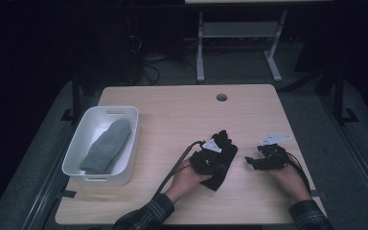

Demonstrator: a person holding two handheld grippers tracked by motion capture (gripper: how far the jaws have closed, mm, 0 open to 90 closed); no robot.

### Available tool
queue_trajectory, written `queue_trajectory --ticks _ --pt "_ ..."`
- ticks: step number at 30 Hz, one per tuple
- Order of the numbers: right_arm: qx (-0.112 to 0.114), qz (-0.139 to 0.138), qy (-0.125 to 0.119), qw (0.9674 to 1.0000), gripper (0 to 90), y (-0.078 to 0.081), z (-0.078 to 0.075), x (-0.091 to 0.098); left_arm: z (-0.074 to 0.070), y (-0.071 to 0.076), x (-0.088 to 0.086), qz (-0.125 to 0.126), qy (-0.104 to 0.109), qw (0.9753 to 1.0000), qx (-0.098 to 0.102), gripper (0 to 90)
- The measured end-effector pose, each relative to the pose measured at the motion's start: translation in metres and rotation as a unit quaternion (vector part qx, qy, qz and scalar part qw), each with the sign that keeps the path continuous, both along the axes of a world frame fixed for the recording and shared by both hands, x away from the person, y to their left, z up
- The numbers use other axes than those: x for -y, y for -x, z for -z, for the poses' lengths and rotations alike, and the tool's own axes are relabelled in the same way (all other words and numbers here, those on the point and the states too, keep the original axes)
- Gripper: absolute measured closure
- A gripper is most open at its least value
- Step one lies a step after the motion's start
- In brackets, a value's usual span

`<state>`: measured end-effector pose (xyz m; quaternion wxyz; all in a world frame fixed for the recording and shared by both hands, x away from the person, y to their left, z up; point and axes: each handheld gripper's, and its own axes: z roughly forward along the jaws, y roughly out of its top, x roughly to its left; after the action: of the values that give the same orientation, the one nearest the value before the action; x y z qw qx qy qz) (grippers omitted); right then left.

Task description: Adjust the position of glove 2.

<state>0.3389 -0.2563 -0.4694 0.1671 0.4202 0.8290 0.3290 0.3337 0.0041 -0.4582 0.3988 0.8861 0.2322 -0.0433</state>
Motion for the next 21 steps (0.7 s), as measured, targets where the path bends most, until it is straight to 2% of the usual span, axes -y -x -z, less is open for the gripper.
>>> queue_trajectory --ticks 5,9,15,21 --pt "-0.003 0.003 0.005 1.0000 27.1 -0.001 0.003 0.001 -0.001 0.001 0.000 0.006 -0.024 0.9997 0.003 89.5" --pt "-0.003 0.003 0.004 1.0000 26.3 -0.001 0.004 0.001 -0.004 0.003 -0.008 0.016 -0.047 0.9987 0.006 89.5" --pt "-0.002 0.002 0.002 1.0000 25.2 -0.002 0.004 0.001 -0.008 0.009 -0.029 0.019 -0.073 0.9970 0.013 89.5" --pt "0.002 0.002 0.000 1.0000 22.7 -0.002 0.006 0.001 -0.009 0.012 -0.053 0.009 -0.079 0.9968 0.006 89.5"
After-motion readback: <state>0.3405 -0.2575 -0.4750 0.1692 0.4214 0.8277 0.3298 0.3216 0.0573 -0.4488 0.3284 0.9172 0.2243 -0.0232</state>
